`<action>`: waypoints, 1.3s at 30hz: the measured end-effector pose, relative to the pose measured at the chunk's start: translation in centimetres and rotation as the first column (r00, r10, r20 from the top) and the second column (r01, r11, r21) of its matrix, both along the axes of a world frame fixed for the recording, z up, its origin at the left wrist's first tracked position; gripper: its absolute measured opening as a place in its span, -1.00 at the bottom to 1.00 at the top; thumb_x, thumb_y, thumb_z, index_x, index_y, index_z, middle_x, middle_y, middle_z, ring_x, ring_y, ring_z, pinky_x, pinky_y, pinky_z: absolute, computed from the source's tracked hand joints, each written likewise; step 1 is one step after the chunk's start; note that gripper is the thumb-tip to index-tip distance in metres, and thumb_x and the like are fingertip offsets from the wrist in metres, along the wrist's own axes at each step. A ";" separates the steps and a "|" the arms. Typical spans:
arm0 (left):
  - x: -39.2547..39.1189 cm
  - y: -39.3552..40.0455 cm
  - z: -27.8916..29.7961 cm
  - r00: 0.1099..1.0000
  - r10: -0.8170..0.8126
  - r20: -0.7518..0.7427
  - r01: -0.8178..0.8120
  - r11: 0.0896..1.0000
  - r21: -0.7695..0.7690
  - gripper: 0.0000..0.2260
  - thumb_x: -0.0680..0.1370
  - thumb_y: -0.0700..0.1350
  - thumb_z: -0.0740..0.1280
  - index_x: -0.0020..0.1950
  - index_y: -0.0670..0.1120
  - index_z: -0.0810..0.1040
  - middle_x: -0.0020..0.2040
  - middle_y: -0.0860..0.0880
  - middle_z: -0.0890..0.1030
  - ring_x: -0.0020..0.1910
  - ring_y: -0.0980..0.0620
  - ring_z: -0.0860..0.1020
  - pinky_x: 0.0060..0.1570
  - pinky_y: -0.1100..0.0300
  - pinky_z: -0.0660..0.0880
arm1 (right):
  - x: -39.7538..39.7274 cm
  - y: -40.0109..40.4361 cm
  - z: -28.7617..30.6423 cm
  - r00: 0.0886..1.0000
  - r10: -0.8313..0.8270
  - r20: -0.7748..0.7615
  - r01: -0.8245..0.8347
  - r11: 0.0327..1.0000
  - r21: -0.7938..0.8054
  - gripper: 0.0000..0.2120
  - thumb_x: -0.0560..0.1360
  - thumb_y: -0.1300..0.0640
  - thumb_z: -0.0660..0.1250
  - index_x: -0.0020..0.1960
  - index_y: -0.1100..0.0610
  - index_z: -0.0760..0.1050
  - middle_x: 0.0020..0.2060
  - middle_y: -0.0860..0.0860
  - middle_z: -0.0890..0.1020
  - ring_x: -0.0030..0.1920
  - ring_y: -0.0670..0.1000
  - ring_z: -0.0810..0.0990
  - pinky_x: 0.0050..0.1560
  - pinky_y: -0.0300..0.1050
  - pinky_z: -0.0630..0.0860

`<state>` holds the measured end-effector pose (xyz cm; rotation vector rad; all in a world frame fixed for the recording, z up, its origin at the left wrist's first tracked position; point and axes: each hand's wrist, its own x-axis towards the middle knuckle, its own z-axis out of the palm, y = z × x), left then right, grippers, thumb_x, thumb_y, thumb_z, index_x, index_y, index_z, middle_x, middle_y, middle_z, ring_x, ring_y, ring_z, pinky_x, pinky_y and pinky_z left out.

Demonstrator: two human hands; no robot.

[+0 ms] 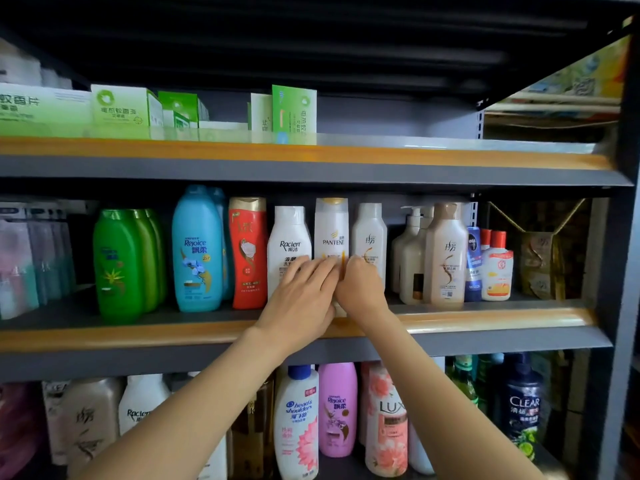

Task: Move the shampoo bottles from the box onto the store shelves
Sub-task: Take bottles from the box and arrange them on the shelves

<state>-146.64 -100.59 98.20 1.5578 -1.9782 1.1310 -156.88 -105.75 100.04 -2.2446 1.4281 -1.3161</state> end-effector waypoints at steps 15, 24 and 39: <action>1.3 0.1 -0.4 1.000 -0.021 0.013 0.021 0.999 -0.036 -0.60 0.42 -0.12 0.10 0.15 -0.19 0.57 0.21 -0.10 0.56 0.16 -0.06 0.54 0.28 0.04 0.25 | -0.4 -1.0 0.5 0.991 0.125 0.045 -0.129 0.987 0.100 -0.73 0.44 0.13 0.32 -0.32 0.12 0.26 -0.38 -0.02 0.41 -0.31 0.00 0.40 -0.40 -0.23 0.29; 1.5 0.1 -0.4 0.999 -0.035 0.003 0.035 0.998 -0.046 -0.61 0.44 -0.12 0.11 0.15 -0.18 0.57 0.22 -0.12 0.55 0.17 -0.08 0.54 0.27 0.09 0.24 | -0.5 -1.2 0.6 0.991 0.135 0.008 -0.135 0.987 0.082 -0.64 0.42 0.15 0.33 -0.45 0.13 0.22 -0.50 -0.03 0.32 -0.47 -0.05 0.25 -0.47 -0.24 0.21; -2.0 -0.7 1.0 0.997 -0.080 0.010 0.081 0.991 -0.103 -0.59 0.43 -0.12 0.09 0.16 -0.17 0.57 0.21 -0.10 0.56 0.17 -0.07 0.54 0.31 0.03 0.20 | -8.6 -0.7 2.1 0.944 -0.230 0.237 0.297 0.906 -0.301 -0.50 0.42 0.07 0.41 0.27 0.26 0.37 0.19 0.18 0.42 0.21 0.16 0.39 0.16 -0.09 0.32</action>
